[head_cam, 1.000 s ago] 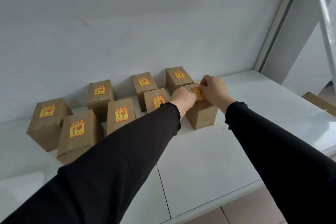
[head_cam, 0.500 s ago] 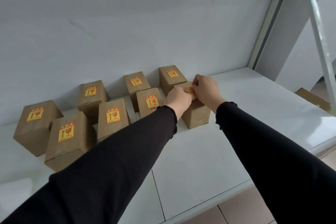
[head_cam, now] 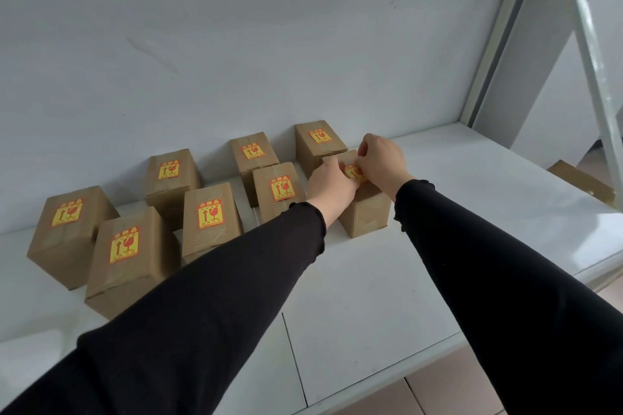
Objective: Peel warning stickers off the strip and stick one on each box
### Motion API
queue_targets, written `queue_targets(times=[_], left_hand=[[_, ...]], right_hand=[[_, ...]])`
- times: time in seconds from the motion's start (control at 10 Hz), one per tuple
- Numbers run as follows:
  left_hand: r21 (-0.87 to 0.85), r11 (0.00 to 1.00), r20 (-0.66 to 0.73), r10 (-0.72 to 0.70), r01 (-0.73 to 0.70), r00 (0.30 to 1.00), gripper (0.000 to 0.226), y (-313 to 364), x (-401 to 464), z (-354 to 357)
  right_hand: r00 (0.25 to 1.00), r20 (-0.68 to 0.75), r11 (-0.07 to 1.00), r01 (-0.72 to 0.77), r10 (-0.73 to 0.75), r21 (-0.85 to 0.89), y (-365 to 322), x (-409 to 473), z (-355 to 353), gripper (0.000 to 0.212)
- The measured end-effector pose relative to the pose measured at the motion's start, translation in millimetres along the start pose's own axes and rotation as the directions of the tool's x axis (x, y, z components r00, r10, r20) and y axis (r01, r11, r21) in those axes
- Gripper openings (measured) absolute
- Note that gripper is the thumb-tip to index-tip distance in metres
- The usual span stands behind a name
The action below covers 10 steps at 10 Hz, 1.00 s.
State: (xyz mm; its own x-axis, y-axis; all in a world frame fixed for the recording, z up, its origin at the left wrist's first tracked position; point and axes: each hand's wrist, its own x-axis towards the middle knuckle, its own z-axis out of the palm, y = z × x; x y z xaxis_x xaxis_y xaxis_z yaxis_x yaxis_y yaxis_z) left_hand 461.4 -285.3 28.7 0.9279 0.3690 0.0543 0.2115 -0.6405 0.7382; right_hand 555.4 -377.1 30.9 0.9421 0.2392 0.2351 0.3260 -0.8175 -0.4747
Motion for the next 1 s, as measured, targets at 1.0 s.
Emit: queue_targets(times=[1.0], left_hand=[[0.324, 0.911, 0.185, 0.205, -0.257, 0.961, 0.039, -7, -6, -83]], right_hand=[[0.987, 0.079, 0.989, 0.145, -0.142, -0.039, -6, -42, -47, 0.028]])
